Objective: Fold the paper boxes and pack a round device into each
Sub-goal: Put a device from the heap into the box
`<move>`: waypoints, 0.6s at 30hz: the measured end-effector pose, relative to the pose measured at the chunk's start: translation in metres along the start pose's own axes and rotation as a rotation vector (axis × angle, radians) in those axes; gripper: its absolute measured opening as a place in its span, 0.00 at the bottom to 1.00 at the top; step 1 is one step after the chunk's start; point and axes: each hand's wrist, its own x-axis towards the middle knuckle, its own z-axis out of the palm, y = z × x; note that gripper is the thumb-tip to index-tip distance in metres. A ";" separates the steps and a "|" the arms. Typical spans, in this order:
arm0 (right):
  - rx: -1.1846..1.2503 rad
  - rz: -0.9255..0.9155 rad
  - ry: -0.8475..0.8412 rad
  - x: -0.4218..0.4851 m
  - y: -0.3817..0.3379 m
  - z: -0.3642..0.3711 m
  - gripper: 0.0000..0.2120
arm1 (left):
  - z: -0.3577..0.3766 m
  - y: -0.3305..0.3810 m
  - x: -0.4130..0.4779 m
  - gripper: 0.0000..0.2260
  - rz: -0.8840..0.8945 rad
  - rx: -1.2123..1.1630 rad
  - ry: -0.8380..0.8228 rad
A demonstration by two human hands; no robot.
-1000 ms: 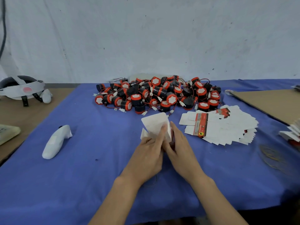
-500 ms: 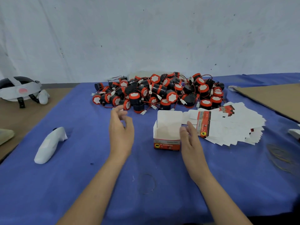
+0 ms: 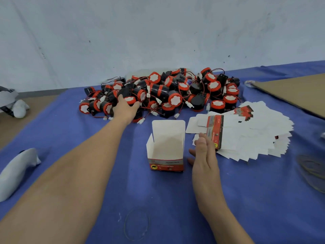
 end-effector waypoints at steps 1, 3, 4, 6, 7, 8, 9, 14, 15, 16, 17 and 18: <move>0.006 -0.004 0.001 0.000 0.000 0.000 0.34 | 0.004 0.004 0.003 0.35 -0.031 0.028 0.003; 0.022 -0.004 0.001 0.000 0.001 0.001 0.34 | 0.008 0.010 0.007 0.36 -0.091 0.094 0.028; 0.031 -0.009 0.003 0.000 0.001 0.001 0.33 | 0.011 0.013 0.006 0.37 -0.113 0.124 0.046; 0.047 -0.016 0.009 0.002 0.002 0.001 0.28 | 0.013 0.020 -0.001 0.36 -0.110 0.167 0.096; 0.050 -0.017 0.009 0.002 0.004 0.001 0.25 | 0.010 0.023 -0.007 0.34 -0.095 0.163 0.140; 0.053 -0.020 0.011 0.002 0.004 0.000 0.22 | 0.007 0.024 -0.014 0.31 -0.077 0.126 0.201; 0.053 -0.027 0.014 0.003 0.005 -0.001 0.20 | 0.000 0.026 -0.021 0.29 -0.070 0.047 0.267; 0.038 -0.048 0.025 0.001 0.002 -0.001 0.19 | -0.048 0.020 -0.081 0.08 -0.119 -0.745 0.384; 0.029 -0.058 0.032 0.000 0.001 -0.001 0.19 | -0.053 0.013 -0.099 0.09 -0.148 -0.804 0.346; 0.011 -0.074 0.038 -0.002 0.001 0.000 0.19 | -0.056 0.005 -0.119 0.09 -0.176 -0.855 0.304; -0.016 -0.102 0.042 -0.003 0.001 0.000 0.18 | -0.056 -0.005 -0.138 0.10 -0.203 -0.910 0.256; -0.046 -0.143 0.043 -0.005 0.001 -0.001 0.16 | -0.055 -0.013 -0.158 0.11 -0.233 -0.968 0.199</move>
